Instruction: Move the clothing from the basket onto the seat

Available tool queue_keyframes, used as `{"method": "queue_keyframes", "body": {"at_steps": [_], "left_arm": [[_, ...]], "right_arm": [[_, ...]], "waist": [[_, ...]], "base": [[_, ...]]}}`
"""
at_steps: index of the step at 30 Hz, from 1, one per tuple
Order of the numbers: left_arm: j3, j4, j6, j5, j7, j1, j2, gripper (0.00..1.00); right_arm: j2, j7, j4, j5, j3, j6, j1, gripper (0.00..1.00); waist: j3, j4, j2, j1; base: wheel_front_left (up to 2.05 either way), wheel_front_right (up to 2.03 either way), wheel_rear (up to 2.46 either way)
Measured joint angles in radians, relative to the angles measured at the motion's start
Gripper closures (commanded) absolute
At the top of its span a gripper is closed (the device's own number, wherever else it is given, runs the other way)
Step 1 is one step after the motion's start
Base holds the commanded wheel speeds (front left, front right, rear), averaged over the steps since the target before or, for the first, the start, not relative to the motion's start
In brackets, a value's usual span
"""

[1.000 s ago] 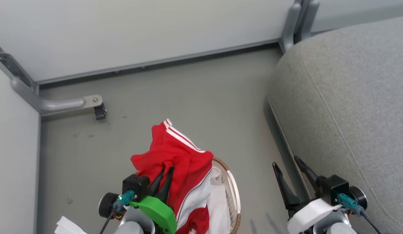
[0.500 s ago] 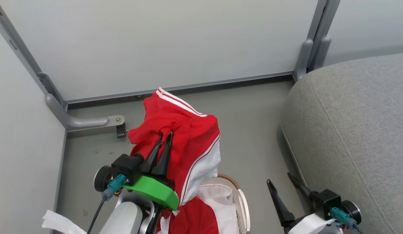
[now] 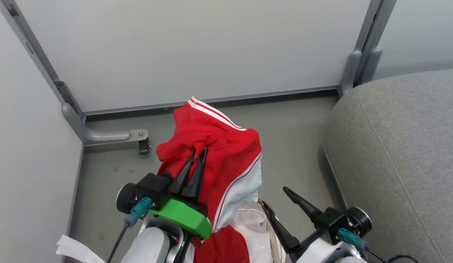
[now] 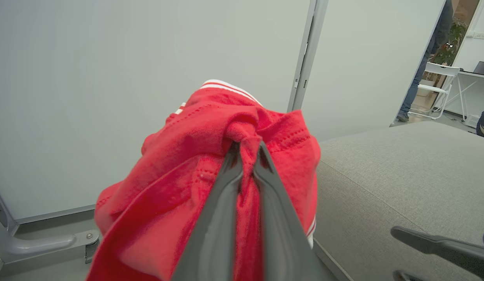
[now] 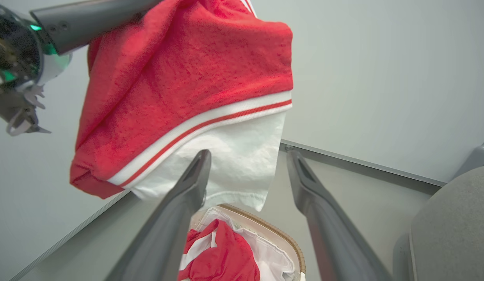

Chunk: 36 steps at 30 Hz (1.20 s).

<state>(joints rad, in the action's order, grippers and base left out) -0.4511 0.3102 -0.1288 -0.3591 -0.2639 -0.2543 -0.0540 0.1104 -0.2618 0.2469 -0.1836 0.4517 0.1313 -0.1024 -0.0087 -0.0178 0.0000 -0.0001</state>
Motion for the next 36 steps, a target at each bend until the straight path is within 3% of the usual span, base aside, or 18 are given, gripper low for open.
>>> {"method": "queue_keyframes", "body": {"at_steps": [20,29,36], "left_arm": [[-0.152,0.028,0.000,-0.064,0.000,0.003,0.002,1.00],[-0.339,0.015,0.000,-0.212,-0.001,-0.021,-0.007,1.00],[-0.415,0.013,0.000,-0.309,-0.001,-0.046,-0.029,1.00]], "right_arm": [[0.039,0.000,0.044,-0.016,0.211,0.000,-0.177,0.00],[0.025,0.000,0.094,-0.028,0.240,0.000,-0.214,0.00],[0.021,0.000,0.096,-0.025,0.235,0.000,-0.216,0.00]], "waist": [[0.012,0.027,0.0000,0.0000],[0.016,0.049,0.0000,0.0001],[0.016,0.057,0.0000,0.0000]], "base": [[0.00,0.00,0.00],[0.00,0.00,0.00],[0.00,0.00,0.00]]}}
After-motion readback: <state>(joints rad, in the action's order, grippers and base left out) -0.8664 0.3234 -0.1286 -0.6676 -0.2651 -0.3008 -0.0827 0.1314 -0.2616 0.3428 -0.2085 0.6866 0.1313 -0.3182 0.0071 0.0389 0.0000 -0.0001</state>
